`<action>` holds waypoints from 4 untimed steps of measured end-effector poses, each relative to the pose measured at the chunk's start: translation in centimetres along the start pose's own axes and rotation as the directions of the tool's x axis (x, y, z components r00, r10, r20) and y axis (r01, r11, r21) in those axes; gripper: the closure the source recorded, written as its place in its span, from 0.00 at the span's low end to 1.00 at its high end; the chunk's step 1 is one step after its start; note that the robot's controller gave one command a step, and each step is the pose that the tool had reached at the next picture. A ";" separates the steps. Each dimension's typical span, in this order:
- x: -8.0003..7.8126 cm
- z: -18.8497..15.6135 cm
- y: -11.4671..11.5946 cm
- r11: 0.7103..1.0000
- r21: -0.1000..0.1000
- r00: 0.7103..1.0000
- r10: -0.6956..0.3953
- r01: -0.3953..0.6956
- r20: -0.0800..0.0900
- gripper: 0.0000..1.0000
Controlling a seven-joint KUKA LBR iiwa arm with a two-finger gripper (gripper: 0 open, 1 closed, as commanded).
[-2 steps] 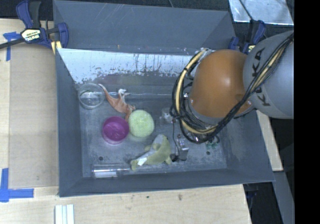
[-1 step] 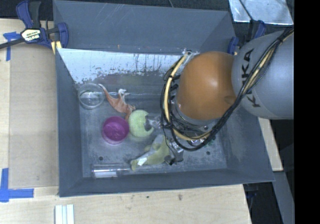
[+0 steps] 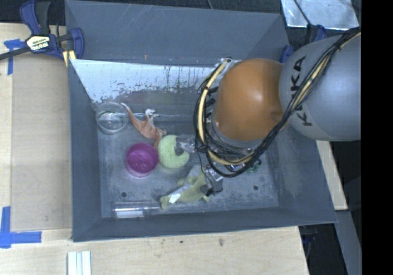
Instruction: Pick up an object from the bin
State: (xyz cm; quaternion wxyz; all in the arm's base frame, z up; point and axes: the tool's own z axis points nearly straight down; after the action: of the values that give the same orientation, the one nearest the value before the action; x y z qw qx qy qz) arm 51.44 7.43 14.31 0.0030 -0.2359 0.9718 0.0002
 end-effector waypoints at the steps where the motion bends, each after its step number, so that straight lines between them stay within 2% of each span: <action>1: -0.4 5.0 0.4 0.965 -0.001 0.965 -0.262 0.262 -0.002 0.00; 2: -0.6 7.0 1.0 0.898 -0.004 0.898 -0.440 0.440 -0.005 1.00; 4: -0.6 6.6 1.1 0.898 -0.005 0.898 -0.440 0.440 -0.004 1.00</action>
Offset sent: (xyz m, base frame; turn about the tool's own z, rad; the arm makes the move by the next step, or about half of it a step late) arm 0.0001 0.0115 -0.0731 -0.4583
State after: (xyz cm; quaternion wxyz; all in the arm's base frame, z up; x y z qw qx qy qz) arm 51.49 8.65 7.73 -0.0001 -0.4491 0.8935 0.0007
